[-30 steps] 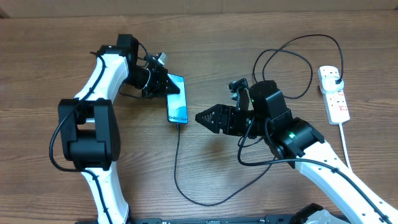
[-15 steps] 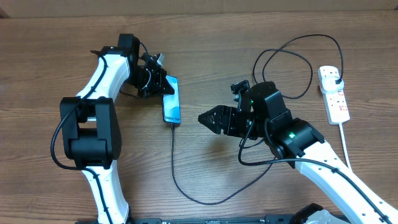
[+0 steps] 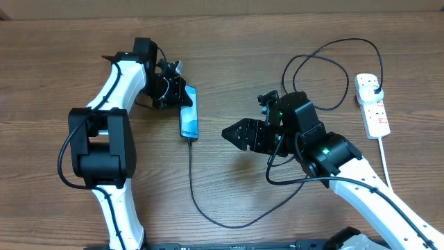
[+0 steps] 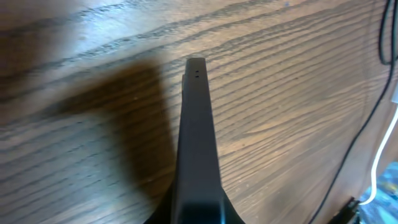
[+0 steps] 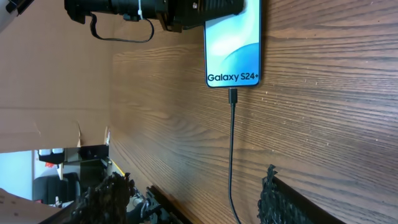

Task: Plug charger to phone and switch on socket
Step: 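Lay the phone flat on the table and open the left gripper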

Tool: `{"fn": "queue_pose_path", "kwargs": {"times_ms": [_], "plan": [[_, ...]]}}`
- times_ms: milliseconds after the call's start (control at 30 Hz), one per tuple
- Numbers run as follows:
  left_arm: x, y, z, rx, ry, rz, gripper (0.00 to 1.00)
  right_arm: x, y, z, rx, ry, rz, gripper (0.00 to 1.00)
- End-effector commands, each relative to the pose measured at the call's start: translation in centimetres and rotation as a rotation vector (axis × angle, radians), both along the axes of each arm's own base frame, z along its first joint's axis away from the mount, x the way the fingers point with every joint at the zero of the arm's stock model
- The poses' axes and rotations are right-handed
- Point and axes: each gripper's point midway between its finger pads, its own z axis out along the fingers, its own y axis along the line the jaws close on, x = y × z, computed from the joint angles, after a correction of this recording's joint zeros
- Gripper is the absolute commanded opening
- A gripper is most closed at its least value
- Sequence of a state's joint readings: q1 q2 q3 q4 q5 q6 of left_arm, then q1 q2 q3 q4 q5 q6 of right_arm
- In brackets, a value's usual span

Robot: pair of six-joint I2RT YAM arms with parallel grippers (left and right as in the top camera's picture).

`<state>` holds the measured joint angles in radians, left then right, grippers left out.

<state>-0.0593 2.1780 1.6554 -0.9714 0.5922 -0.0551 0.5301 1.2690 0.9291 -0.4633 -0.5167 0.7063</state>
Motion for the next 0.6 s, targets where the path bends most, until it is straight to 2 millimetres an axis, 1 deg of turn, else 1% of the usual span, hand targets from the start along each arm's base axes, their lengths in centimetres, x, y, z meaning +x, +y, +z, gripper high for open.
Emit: {"fn": "queue_pose_path", "kwargs": {"times_ms": [0,300,567], "plan": [[0.3,0.6,-0.4,0.018,-0.019,-0.020,0.04,0.3,0.0,0.5,0.000,-0.019,-0.004,0.69],[0.7,2.4,-0.4,0.025,-0.019,0.021,0.04,0.4,0.0,0.5,0.000,-0.020,-0.004,0.69],[0.7,2.5,-0.5,0.029,-0.020,0.016,0.04,0.3,-0.1,0.4,-0.002,-0.017,-0.004,0.69]]}}
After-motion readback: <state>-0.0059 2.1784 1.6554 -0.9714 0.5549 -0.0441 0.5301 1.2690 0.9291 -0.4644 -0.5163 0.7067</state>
